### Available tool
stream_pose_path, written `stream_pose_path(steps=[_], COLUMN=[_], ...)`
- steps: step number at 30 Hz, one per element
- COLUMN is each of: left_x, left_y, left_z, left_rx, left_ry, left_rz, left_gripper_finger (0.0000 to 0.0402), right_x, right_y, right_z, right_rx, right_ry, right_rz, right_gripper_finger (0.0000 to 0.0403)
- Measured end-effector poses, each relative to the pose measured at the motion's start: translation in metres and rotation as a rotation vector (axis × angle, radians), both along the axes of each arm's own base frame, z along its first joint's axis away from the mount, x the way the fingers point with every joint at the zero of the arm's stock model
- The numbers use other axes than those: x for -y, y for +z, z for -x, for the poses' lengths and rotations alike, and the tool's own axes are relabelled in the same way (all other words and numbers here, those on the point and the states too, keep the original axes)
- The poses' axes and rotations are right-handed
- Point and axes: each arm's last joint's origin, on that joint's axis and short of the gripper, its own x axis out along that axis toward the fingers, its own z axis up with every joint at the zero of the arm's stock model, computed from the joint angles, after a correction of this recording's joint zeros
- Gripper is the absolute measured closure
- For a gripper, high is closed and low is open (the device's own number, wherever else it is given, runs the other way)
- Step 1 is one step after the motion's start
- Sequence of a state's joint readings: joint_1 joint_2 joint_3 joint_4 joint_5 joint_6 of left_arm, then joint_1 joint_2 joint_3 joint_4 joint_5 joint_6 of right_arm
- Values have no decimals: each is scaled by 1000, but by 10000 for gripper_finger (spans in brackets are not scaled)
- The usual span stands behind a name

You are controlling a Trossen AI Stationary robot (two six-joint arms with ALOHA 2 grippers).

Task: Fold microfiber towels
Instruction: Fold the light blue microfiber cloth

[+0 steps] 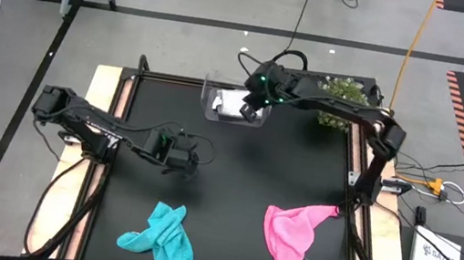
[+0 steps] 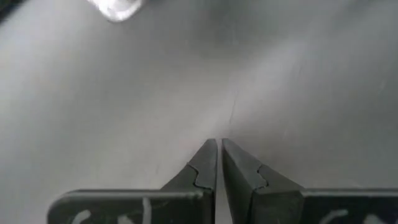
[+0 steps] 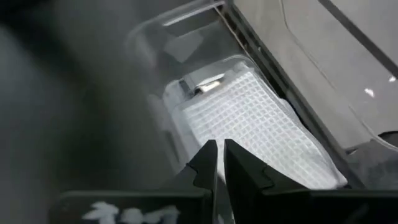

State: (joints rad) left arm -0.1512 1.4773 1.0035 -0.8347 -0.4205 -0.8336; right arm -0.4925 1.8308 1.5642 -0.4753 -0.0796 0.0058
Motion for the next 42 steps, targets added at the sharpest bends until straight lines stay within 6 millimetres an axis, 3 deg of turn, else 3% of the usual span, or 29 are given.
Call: stream_pose_path(steps=[7,16,21,29,33,42], left_x=[21,58,77,106,121,153], left_y=[-4,-4,-6,-25,-37,-38], left_z=[20,25,27,33,34,30], left_rx=[-152,-137,-156,-284,-335,-173], left_ry=[-6,-166,-300,-596,-688,-759], left_rz=[50,156,243,180,243,386], left_gripper_finger=[376,372,334,267,255,254], right_x=[-37,-68,-76,-82,-84,-84], right_y=[52,90,96,91,89,89], right_z=[26,53,67,79,81,80], right_rx=[20,38,10,-101,-129,-120], right_ry=[58,63,49,32,32,32], right_rz=[60,137,95,21,8,10], right_gripper_finger=[380,380,380,380,380,380])
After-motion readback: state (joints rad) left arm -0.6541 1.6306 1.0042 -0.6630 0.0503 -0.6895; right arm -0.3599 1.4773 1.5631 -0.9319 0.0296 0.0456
